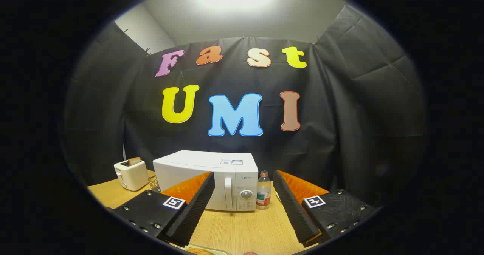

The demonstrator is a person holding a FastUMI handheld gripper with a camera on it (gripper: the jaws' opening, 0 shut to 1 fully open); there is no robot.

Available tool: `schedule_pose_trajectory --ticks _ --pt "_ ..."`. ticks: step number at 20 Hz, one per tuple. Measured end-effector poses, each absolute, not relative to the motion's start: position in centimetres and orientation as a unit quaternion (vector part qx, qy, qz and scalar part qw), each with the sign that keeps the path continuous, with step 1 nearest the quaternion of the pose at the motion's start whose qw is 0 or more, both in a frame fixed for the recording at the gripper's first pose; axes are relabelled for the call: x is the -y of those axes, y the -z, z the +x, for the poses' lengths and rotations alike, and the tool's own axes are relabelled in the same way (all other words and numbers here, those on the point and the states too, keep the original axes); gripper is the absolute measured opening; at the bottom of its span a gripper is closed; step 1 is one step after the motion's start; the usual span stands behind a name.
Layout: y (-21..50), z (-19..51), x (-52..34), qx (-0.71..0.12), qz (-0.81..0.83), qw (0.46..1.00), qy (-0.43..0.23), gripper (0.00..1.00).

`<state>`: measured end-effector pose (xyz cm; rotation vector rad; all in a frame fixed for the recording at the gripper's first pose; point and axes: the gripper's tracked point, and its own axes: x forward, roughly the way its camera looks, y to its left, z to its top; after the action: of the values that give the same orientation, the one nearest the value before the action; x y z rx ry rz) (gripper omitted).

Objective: Open the microwave, put the food inside, and close the microwave door.

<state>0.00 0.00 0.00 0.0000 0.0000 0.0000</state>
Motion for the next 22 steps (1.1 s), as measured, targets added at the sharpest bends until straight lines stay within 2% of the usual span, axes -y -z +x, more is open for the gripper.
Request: schedule_pose_trajectory --ticks 14,22 --pt "0.8 0.0 0.1 -0.006 0.002 1.0 0.012 0.98" --pt "2.3 3.3 -0.3 -0.018 0.007 1.0 0.001 0.98"
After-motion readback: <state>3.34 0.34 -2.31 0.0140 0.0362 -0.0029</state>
